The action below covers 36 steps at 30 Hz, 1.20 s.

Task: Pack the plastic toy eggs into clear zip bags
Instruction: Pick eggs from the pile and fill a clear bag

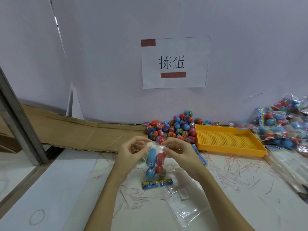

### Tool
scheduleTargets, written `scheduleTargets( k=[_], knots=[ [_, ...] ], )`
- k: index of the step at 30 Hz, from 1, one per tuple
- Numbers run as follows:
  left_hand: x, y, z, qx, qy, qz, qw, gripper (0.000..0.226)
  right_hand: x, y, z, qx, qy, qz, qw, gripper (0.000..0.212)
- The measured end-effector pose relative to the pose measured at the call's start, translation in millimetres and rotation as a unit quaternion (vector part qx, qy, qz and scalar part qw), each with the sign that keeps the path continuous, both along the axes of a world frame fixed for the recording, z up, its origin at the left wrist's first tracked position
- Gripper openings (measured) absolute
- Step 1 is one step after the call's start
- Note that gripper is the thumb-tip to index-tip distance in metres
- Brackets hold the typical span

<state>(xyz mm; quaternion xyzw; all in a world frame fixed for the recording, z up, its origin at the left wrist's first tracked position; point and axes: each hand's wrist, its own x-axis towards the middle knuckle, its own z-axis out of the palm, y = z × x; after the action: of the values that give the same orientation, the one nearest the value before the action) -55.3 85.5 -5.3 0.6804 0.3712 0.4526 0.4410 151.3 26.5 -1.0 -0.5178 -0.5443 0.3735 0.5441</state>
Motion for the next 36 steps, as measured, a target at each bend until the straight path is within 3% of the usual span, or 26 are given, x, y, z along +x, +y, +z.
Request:
scheduleTargets(
  k=[3, 6, 10, 14, 18, 23, 26, 32, 36],
  knots=[
    [1.8, 0.4, 1.0, 0.021, -0.005, 0.023, 0.999, 0.005, -2.4, -0.8, 0.5, -0.016, 0.017, 0.025, 0.999, 0.025],
    [3.1, 1.3, -1.0, -0.016, -0.033, 0.025, 0.999, 0.005, -2.5, -0.2, -2.3, -0.058, 0.021, 0.071, 0.996, 0.047],
    [4.7, 1.3, -1.8, 0.002, -0.012, 0.031, 0.999, 0.005, -11.0, 3.7, -10.4, -0.069, -0.001, 0.047, 0.997, 0.037],
    [3.1, 0.1, 0.0, 0.12, 0.082, -0.006, 0.989, 0.05, -8.4, 5.6, -12.6, -0.062, -0.023, 0.02, 0.998, 0.021],
    [6.1, -0.5, -1.0, 0.165, 0.116, -0.027, 0.979, 0.028, -7.2, 4.8, -10.2, -0.074, -0.008, 0.006, 0.997, 0.019],
    [10.9, -1.8, -1.3, 0.021, -0.008, -0.01, 1.0, 0.011, -6.3, 4.1, -8.0, -0.055, -0.031, -0.015, 0.998, 0.016],
    [11.9, 0.5, -3.0, -0.025, -0.043, 0.046, 0.998, 0.005, -9.2, 4.1, -8.3, -0.072, -0.007, -0.002, 0.997, 0.026],
    [11.0, -0.2, -2.4, 0.004, 0.007, 0.052, 0.999, 0.006, -21.4, 3.9, -14.5, -0.073, -0.01, 0.014, 0.997, 0.052],
    [17.9, -3.7, -1.4, 0.059, 0.047, 0.071, 0.995, 0.003, -26.0, 4.0, -18.1, -0.076, -0.036, 0.019, 0.996, 0.054]
  ],
)
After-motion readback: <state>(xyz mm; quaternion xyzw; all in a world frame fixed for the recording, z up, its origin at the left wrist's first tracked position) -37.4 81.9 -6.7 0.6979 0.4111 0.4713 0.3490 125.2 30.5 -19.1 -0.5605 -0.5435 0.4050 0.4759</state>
